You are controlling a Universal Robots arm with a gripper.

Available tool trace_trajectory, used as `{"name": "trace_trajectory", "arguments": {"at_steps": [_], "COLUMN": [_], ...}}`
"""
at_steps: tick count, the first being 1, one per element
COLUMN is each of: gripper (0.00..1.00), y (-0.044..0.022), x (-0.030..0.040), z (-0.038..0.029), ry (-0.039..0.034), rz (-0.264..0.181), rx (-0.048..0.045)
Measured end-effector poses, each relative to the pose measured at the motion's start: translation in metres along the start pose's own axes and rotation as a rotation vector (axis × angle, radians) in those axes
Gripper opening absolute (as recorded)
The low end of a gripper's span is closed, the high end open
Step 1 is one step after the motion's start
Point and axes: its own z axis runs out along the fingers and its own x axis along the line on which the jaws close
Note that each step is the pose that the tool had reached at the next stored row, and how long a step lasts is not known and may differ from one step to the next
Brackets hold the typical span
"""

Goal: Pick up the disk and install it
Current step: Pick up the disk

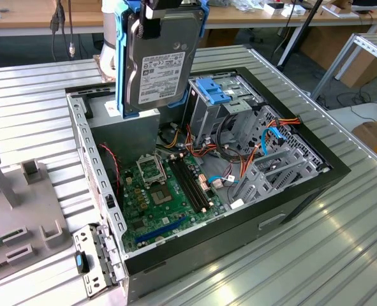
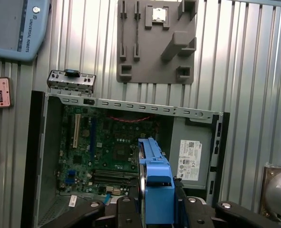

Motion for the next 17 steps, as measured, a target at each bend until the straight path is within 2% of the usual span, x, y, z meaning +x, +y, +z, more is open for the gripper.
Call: {"name": "trace_trajectory", "arguments": {"at_steps": [4,11,14,17], "gripper": [0.37,0.37,0.37,0.37], "y": [-0.001,-0.016,-0.021,-0.023], "x": [0.0008,0.0024,0.0032,0.0034], "z": [0.0,0.0002,0.0003,0.0003], "ry": [0.0002,0.0018,0.0028,0.0032], "rz": [0.0,0.0,0.0,0.0], "rx": [0.0,-0.0002,-0.0002,-0.0003]}}
